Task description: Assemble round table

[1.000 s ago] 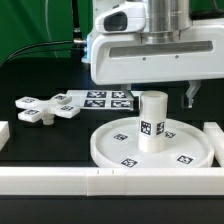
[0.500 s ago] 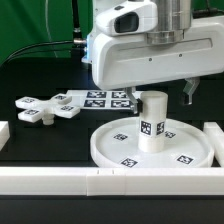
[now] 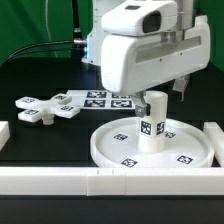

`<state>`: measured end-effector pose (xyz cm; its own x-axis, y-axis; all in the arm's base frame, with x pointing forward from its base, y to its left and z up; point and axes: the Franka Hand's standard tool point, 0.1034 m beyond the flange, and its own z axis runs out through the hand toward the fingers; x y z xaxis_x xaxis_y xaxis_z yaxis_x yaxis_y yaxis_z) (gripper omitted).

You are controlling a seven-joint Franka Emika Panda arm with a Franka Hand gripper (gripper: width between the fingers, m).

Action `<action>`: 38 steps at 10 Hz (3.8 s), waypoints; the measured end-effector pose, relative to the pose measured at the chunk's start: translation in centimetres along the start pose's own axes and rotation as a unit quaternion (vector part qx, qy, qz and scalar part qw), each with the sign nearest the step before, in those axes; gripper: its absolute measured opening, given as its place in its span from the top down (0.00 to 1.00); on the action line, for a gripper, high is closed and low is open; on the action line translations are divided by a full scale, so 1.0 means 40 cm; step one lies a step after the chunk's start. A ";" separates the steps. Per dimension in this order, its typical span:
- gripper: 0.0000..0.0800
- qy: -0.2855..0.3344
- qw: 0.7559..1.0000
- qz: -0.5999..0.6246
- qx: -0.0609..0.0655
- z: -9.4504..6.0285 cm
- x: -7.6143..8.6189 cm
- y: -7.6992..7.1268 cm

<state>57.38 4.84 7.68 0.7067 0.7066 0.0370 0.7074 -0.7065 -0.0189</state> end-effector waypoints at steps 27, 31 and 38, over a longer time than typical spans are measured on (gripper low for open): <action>0.49 -0.046 0.966 -0.252 -0.014 0.025 -0.040 0.000; 0.49 -0.042 0.996 -0.078 -0.019 0.025 -0.039 -0.003; 0.49 -0.032 0.975 0.221 -0.019 0.026 -0.041 -0.008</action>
Offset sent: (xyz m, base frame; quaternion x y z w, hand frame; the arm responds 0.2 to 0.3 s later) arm 0.0000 0.0000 0.0000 0.0000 0.0000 -0.1938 0.9810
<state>55.98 3.95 6.59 0.9425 0.3331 -0.0277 0.3337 -0.9425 0.0189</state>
